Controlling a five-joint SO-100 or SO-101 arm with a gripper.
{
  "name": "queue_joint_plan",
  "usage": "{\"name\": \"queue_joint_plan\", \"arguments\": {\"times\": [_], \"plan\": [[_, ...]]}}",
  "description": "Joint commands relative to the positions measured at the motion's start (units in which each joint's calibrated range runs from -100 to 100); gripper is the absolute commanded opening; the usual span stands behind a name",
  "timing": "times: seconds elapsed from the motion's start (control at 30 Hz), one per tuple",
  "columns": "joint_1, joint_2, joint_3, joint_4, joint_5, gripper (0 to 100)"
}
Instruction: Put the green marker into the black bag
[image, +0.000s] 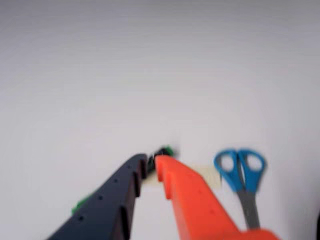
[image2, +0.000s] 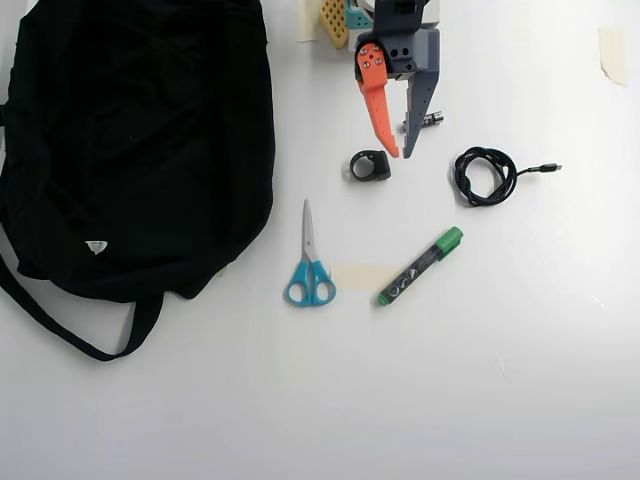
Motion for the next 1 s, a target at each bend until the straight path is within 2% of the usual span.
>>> {"name": "queue_joint_plan", "arguments": {"times": [0.0, 0.37, 0.83, 0.97], "plan": [[0.4, 4.2, -5.9, -4.6, 0.3, 2], [4.0, 19.7, -19.8, -12.9, 0.3, 2], [4.3, 26.5, -20.7, -27.1, 0.3, 2], [5.1, 30.4, -24.5, -28.3, 0.3, 2]]}}
